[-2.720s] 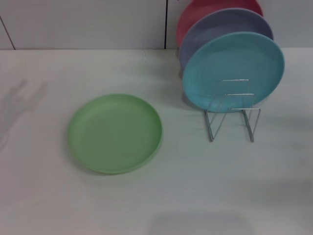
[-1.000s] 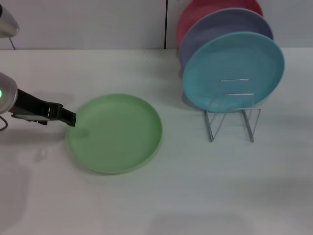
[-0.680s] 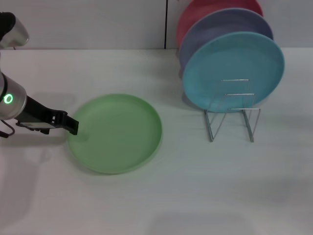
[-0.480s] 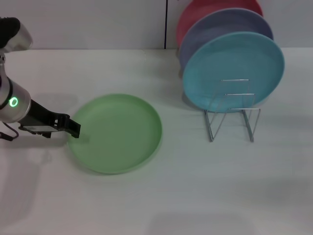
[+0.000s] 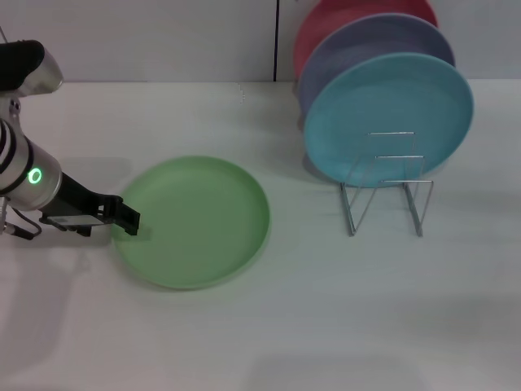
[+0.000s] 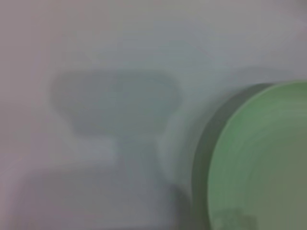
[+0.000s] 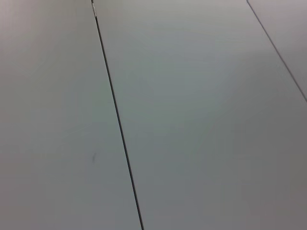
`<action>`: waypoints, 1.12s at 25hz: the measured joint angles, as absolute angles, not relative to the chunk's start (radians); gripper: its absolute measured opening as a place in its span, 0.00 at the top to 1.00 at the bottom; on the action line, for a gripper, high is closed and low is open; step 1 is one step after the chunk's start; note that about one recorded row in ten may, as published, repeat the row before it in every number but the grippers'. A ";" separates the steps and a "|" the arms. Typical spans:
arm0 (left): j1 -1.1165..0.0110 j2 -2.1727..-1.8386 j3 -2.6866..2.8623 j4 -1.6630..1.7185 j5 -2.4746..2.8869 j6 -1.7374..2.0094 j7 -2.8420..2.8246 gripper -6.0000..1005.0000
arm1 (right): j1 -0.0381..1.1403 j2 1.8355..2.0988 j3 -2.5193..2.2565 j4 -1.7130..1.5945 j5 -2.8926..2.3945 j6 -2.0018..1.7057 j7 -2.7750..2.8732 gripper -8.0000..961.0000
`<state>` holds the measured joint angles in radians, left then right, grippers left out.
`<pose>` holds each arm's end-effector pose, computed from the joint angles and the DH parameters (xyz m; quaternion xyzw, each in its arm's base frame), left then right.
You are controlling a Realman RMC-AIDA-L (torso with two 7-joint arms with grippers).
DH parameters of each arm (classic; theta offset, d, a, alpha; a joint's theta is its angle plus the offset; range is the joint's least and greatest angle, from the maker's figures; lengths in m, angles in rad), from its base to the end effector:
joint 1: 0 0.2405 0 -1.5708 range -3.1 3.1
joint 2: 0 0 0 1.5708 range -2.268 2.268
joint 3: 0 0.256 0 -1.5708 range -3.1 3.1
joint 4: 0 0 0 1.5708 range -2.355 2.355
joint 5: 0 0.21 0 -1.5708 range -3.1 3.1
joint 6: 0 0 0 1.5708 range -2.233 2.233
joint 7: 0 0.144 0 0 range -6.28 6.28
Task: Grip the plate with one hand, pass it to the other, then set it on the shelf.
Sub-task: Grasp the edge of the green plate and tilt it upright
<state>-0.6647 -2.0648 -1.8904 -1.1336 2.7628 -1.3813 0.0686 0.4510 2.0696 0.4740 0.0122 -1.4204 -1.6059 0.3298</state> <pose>-0.2263 0.3902 0.0154 -0.7462 -0.5829 0.1230 0.2973 0.3484 0.2997 0.0918 -0.4501 0.1811 0.4449 0.7528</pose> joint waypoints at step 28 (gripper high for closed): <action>-0.708 -2.063 -1.857 -1.019 2.763 -1.316 0.076 0.44 | 0.446 2.071 0.474 0.012 -1.420 -1.608 0.330 0.27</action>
<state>-0.7078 -2.0634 -1.8572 -1.0188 2.7627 -1.3162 0.0756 0.4463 2.0709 0.4739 0.0123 -1.4205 -1.6077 0.3298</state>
